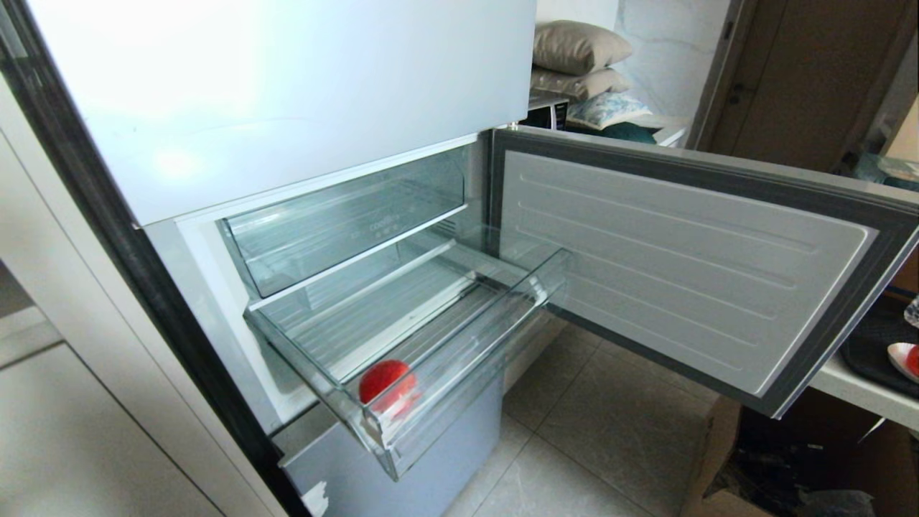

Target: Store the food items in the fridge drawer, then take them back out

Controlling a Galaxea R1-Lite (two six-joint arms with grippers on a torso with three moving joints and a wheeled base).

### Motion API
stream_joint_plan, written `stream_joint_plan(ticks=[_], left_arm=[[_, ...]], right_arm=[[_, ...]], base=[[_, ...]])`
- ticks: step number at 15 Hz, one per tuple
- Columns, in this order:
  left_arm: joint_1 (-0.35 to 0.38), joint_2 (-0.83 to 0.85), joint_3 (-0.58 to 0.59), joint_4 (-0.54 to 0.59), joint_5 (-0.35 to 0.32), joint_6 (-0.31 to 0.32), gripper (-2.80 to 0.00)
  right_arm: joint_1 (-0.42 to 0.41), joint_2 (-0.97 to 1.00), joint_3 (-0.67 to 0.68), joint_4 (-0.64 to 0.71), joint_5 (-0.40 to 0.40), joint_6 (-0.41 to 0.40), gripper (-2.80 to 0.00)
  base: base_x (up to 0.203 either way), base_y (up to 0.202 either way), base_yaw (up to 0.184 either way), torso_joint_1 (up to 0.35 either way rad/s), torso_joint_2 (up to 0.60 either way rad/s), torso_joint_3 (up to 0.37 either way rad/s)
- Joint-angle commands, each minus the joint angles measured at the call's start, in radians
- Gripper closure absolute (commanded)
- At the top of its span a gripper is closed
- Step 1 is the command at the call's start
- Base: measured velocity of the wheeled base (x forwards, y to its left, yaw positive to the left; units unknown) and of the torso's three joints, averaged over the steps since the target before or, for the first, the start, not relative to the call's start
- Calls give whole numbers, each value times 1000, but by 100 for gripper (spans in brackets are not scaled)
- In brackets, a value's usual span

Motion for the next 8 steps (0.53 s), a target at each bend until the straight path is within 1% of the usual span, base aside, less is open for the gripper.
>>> stream_joint_plan(ticks=[1, 2, 3, 4, 6, 7, 8], left_arm=[[0, 1, 0, 1, 0, 0, 0], [0, 1, 0, 1, 0, 0, 0], [0, 1, 0, 1, 0, 0, 0], [0, 1, 0, 1, 0, 0, 0], [0, 0, 0, 1, 0, 0, 0], [0, 0, 0, 1, 0, 0, 0], [0, 0, 0, 1, 0, 0, 0]], right_arm=[[-140, 127, 9, -94, 41, -9, 0], [-188, 173, 19, -160, 81, -19, 0], [-201, 216, 22, -192, 102, -24, 0], [-204, 258, 22, -208, 111, -28, -280], [-206, 350, 18, -275, 123, -44, -280], [-201, 402, 16, -331, 142, -50, -280], [-192, 459, 10, -386, 183, -58, -280]], base=[[0, 0, 0, 0, 0, 0], [0, 0, 0, 0, 0, 0], [0, 0, 0, 0, 0, 0], [0, 0, 0, 0, 0, 0], [0, 0, 0, 0, 0, 0], [0, 0, 0, 0, 0, 0], [0, 0, 0, 0, 0, 0]])
